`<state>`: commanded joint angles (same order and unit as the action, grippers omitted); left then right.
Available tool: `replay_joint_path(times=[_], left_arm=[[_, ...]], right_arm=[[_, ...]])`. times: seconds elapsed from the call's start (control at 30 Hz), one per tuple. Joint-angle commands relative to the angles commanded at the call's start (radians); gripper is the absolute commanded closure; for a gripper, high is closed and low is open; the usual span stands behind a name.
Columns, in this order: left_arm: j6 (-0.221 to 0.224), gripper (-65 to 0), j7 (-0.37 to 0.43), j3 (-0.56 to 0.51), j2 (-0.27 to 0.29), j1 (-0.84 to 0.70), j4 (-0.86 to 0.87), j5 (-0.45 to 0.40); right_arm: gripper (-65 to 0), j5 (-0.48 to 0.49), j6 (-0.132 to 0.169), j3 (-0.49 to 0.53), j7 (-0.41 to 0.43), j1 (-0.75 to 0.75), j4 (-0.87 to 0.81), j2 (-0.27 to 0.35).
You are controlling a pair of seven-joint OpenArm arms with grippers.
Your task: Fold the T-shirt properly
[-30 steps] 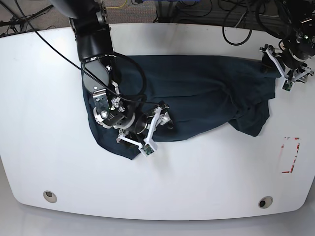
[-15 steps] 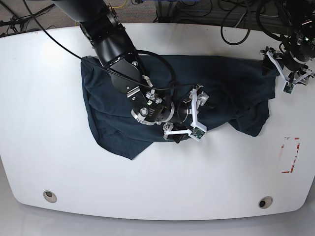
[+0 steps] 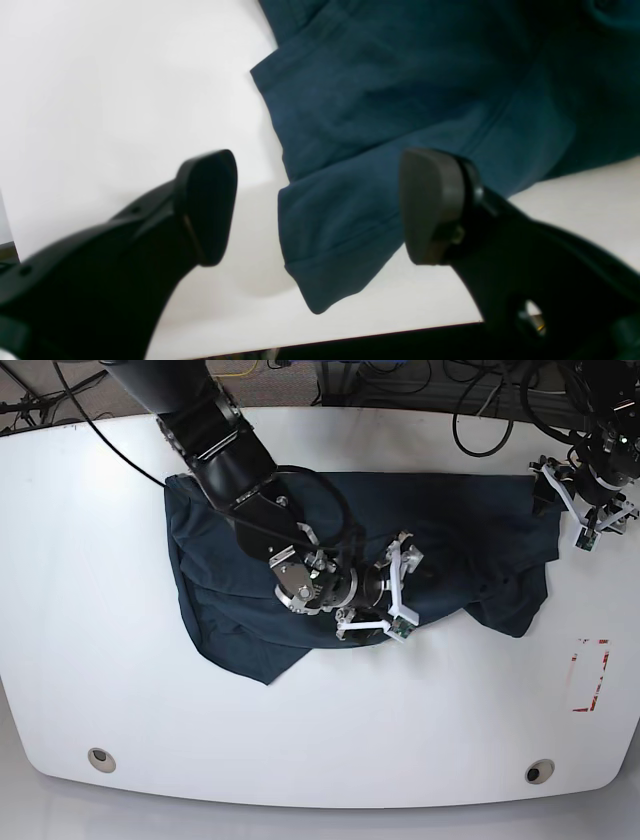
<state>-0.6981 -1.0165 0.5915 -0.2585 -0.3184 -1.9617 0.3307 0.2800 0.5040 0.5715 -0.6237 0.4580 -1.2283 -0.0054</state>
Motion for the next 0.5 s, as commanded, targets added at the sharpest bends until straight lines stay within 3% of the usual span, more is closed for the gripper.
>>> replay_joint_path(times=[0.33,0.5], left_arm=[[0.000,-46.9,0.002,-0.003,-0.002,0.000,0.000,0.000],[0.000,-46.9,0.002,-0.003,-0.002,0.000,0.000,0.000]], right_arm=[[-56.1,0.000,0.000,-0.003,0.009,0.098,0.089,0.026],[-56.1,0.000,0.000,-0.069,0.049,0.118,0.167,0.021]])
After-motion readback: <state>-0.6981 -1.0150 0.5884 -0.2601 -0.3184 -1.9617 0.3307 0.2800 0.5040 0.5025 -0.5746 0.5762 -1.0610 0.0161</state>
